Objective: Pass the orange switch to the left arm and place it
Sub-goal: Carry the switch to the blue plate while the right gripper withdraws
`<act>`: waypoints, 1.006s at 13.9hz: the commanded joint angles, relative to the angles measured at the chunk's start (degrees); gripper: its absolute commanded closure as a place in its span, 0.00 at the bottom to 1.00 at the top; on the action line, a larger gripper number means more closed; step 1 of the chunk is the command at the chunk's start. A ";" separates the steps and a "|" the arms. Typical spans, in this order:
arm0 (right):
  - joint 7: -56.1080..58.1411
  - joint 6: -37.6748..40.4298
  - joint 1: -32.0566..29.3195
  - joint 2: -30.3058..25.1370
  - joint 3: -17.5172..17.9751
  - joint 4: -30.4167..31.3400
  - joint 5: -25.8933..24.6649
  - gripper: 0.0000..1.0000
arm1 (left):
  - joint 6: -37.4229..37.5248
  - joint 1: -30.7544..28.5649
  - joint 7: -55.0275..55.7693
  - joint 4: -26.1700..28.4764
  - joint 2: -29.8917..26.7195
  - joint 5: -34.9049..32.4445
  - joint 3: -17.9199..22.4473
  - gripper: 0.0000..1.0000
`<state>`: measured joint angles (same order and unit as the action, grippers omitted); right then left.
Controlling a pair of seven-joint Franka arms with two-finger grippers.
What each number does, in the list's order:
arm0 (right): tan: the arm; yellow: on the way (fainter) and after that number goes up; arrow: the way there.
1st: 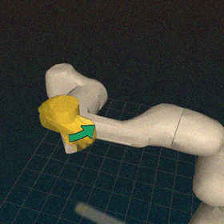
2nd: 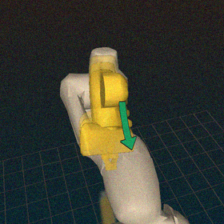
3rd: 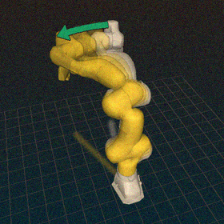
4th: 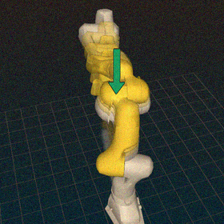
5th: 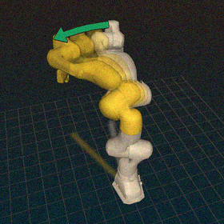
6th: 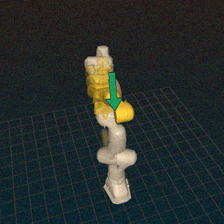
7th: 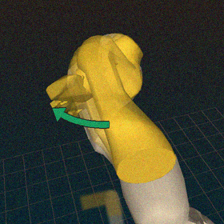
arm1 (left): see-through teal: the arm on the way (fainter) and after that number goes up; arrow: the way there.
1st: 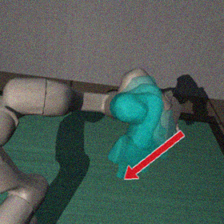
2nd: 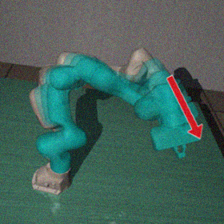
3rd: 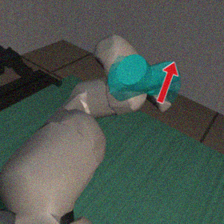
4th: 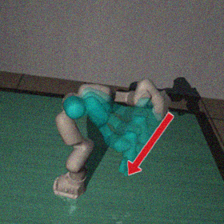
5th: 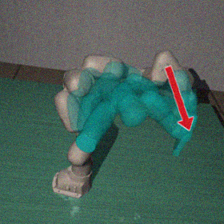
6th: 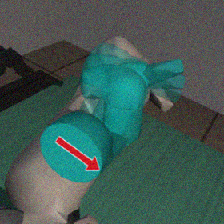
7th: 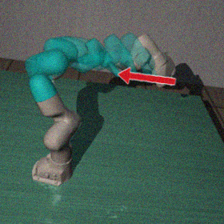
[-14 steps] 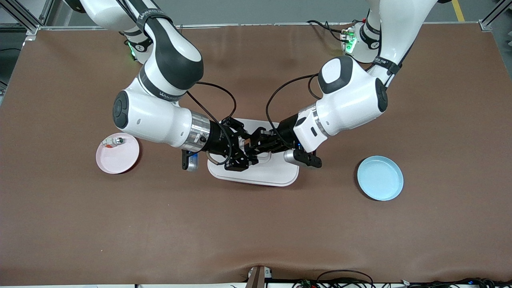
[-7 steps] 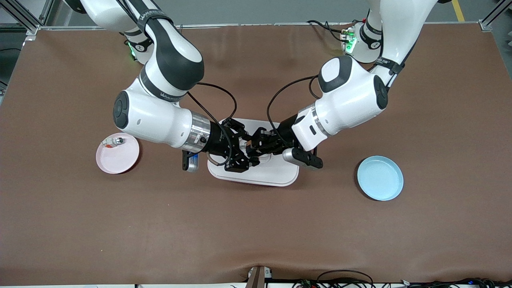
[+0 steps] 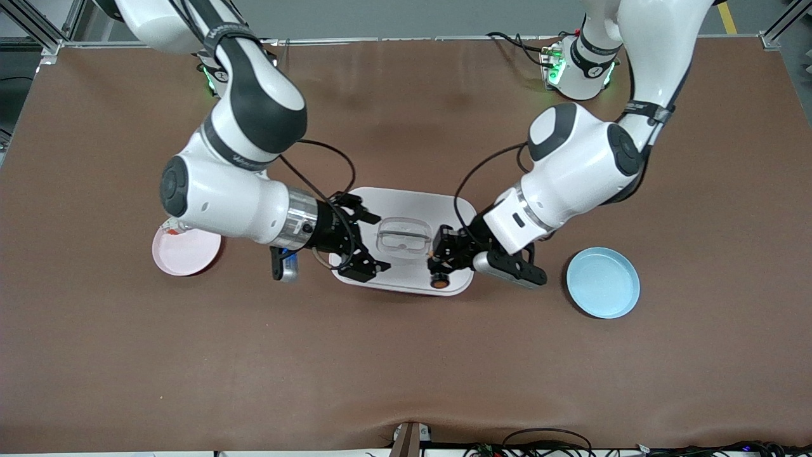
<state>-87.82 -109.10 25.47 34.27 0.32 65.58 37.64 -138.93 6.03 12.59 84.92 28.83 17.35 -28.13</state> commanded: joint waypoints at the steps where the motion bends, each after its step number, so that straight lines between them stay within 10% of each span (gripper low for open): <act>1: 9.74 8.35 -4.45 0.01 0.56 -1.33 -2.90 0.00 | 6.89 -3.91 -0.89 -0.54 -1.50 -6.86 -0.08 1.00; 14: 62.56 35.96 -19.32 -7.54 0.56 -1.33 -27.69 0.00 | 22.56 -25.01 -51.14 6.04 -0.97 -18.21 -0.08 1.00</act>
<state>-30.59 -75.41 7.59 28.33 -0.04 63.99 13.37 -116.57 -17.48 -34.00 88.55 28.69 2.29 -27.66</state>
